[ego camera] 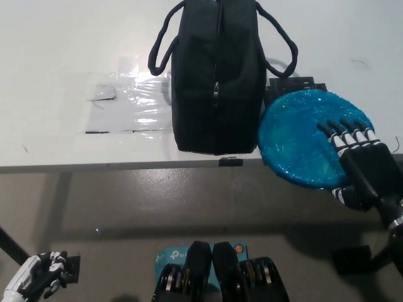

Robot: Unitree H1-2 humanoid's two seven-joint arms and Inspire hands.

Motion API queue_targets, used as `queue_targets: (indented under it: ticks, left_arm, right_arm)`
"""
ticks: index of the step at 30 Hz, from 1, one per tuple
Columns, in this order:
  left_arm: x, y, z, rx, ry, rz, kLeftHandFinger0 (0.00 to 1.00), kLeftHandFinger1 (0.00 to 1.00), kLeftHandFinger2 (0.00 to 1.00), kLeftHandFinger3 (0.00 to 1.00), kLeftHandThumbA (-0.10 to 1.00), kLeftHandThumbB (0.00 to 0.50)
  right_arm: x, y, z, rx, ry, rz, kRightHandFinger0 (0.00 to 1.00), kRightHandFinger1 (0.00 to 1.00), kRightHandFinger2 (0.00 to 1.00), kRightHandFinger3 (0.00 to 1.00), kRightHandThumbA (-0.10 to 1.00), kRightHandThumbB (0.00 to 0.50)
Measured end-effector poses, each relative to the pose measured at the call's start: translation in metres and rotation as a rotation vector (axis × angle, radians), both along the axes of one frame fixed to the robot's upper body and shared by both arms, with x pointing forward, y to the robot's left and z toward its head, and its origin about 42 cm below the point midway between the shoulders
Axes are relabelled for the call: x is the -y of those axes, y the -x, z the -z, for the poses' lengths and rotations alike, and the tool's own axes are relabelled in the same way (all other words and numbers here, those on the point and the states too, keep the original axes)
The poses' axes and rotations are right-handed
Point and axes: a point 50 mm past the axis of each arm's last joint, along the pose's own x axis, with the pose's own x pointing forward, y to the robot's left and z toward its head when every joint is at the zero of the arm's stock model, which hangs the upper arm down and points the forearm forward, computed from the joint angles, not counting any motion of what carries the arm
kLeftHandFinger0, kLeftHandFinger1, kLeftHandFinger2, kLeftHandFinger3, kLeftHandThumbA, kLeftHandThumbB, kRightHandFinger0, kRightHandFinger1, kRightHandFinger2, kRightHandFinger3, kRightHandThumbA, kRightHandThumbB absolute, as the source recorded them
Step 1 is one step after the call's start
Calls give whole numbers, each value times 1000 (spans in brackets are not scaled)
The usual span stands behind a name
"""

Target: The robot uses its right hand to pick up a stack of plates kept in the middle of the desk and put it inside a bag kept next to it

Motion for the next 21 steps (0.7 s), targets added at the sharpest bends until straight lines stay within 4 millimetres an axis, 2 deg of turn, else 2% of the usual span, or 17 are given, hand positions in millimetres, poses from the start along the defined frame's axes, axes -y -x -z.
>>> queue_targets:
  ticks: [4,9,21]
  left_arm:
    - [0,0,0,1,-3,2,30,240,383,380,384,500]
    - [0,0,0,2,-6,4,13,226,352,358,399,500]
    - [0,3,2,-5,-11,5,35,245,367,352,398,500]
  right_arm:
    - [-2,7,23,-75,25,-1,1000,1000,1000,1000,817,500]
    - [-4,13,39,-131,37,-6,1000,1000,1000,1000,846,500]
    - [-4,7,33,-126,59,17,1000,1000,1000,1000,654,500]
